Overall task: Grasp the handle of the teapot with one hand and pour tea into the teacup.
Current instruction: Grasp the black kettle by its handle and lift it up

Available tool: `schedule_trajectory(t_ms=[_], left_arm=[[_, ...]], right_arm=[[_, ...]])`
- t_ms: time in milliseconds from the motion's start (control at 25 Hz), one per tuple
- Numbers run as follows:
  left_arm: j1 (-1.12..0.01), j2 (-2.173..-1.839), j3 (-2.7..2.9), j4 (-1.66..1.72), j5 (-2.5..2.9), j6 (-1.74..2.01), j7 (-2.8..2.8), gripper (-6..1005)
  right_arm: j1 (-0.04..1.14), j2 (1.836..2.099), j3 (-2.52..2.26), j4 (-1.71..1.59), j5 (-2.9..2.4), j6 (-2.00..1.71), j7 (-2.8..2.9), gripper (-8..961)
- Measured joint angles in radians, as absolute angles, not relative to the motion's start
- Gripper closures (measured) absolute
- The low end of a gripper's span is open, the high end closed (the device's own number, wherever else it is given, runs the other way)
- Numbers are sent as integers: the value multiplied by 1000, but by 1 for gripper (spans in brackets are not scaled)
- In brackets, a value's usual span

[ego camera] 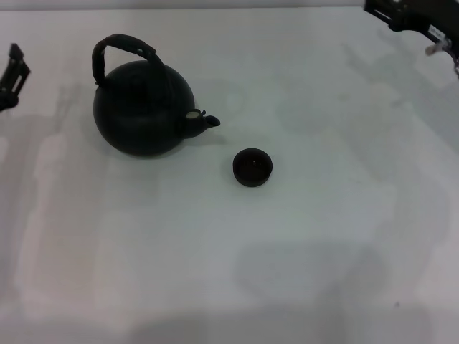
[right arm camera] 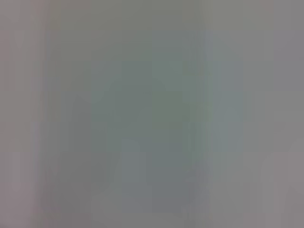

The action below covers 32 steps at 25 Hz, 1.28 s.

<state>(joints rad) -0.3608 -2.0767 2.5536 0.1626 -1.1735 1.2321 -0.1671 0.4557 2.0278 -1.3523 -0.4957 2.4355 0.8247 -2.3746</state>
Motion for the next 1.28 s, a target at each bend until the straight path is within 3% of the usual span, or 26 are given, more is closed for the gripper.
schedule_trajectory(t_ms=[280, 720, 1280], left_arm=[[-319, -2077, 2604, 166, -1171, 1243, -172, 112], [-250, -2074, 2606, 172, -952, 1313, -242, 112], [-384, -2067, 2610, -15, -822, 1341, -439, 111]], right_arm=[[487, 2028, -1307, -341, 2760, 826, -2662, 109], [533, 2015, -1044, -237, 2770, 753, -2655, 108], [575, 2016, -1000, -236, 2770, 682, -2652, 108]])
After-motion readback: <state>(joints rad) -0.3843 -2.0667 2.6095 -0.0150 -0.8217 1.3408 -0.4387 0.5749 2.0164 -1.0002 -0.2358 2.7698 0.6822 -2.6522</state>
